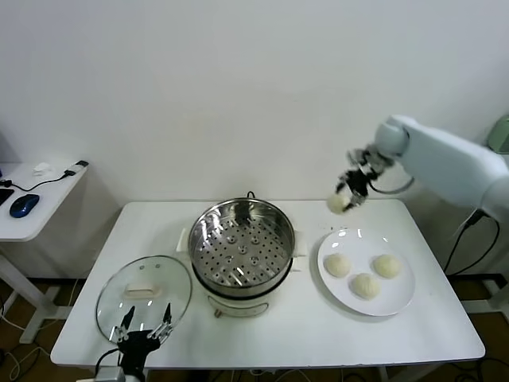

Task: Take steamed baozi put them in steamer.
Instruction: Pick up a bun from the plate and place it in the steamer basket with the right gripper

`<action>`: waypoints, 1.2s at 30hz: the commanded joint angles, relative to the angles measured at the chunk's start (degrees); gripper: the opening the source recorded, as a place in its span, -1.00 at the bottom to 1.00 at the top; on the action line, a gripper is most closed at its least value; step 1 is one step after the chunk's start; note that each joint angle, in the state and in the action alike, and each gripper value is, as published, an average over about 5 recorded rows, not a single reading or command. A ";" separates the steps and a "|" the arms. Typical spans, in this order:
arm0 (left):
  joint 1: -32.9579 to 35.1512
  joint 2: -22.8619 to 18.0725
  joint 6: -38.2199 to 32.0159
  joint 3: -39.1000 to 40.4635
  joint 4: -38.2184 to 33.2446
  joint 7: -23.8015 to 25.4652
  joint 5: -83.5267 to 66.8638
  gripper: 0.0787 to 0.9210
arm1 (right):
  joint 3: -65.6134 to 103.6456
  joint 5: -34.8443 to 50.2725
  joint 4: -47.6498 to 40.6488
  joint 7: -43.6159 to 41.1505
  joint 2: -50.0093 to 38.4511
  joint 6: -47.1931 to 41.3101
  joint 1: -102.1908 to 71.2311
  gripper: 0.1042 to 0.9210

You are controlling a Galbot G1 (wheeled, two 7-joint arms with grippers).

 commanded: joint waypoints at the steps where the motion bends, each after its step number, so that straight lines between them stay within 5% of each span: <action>1: -0.20 0.20 0.17 0.12 -0.57 0.01 0.08 0.77 | -11.18 10.28 23.05 -2.36 13.81 15.68 21.13 0.27; 9: -0.54 0.37 0.11 0.13 -0.15 -0.07 -0.11 0.77 | -5.40 -15.06 17.37 2.07 18.43 30.18 8.03 0.26; 16: -0.89 0.30 -0.25 0.43 0.95 -0.06 0.09 0.77 | 1.23 -29.57 5.91 6.49 21.37 34.12 -4.17 0.27; 27: -0.80 0.38 -1.14 0.43 1.67 -0.15 0.08 0.77 | 6.90 -38.20 -5.47 9.20 25.47 35.66 -12.04 0.27; 36: -0.76 0.19 -1.21 0.55 1.42 -0.19 -0.32 0.77 | 7.19 -36.83 -8.97 8.77 27.07 35.57 -13.36 0.26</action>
